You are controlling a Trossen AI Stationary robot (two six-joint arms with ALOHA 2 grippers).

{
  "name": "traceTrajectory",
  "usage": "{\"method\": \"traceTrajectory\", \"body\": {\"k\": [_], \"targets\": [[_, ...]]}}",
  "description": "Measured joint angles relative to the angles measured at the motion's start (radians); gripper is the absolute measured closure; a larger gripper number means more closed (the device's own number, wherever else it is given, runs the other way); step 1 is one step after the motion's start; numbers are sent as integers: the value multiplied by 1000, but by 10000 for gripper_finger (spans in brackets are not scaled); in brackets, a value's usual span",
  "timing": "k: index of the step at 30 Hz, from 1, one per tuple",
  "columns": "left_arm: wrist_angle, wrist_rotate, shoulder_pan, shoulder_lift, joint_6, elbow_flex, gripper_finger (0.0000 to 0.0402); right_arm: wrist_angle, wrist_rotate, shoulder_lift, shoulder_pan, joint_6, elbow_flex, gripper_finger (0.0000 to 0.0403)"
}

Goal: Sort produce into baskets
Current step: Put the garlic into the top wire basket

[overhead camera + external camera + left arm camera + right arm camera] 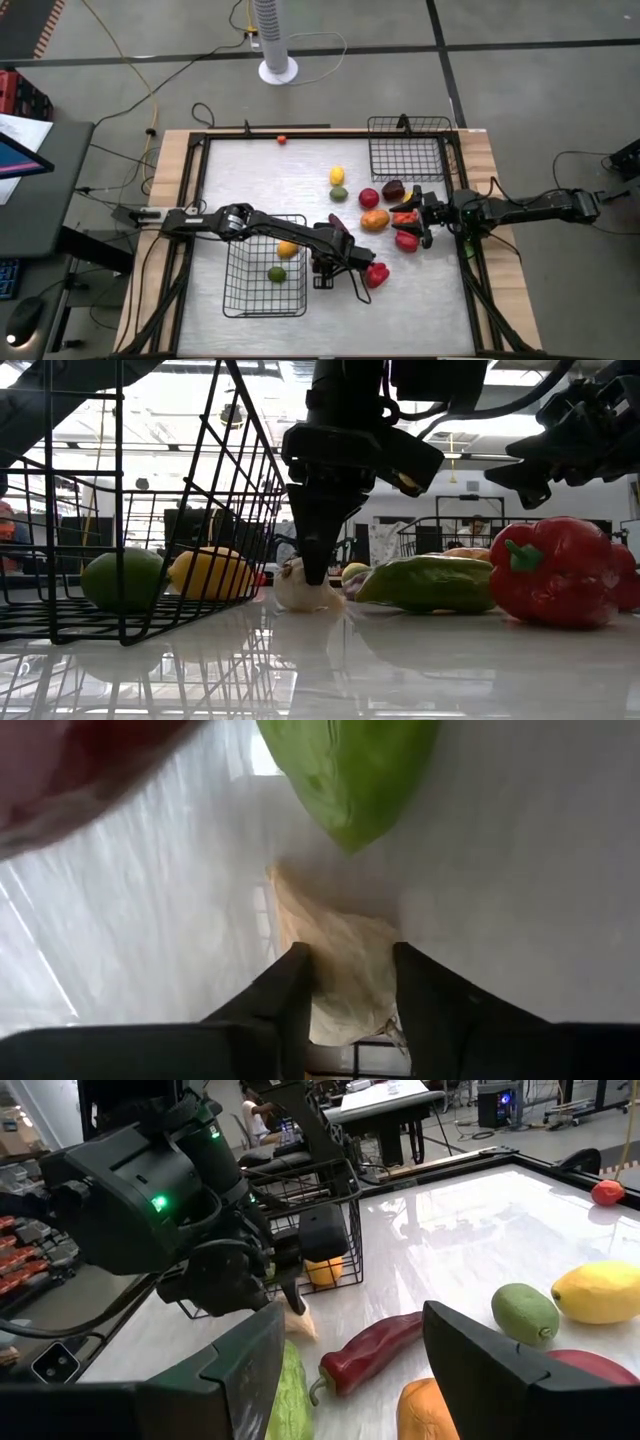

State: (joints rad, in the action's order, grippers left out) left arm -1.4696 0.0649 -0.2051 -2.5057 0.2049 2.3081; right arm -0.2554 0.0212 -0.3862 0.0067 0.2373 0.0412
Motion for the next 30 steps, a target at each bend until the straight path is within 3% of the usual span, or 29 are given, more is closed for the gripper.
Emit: {"method": "traceTrajectory", "body": {"k": [6,18,24,30], "targets": [[-13,40,0,14,-20,47,293,0,0,0,0,0,0,138],[0,188,-2,257,27,45,293,11,0,0,0,0,0,138],[-54,224,-53,372,94,46,292,16,0,0,0,0,0,138],[-103,318,-136,397,175,20,292,15,1,0,0,0,0,138]]}}
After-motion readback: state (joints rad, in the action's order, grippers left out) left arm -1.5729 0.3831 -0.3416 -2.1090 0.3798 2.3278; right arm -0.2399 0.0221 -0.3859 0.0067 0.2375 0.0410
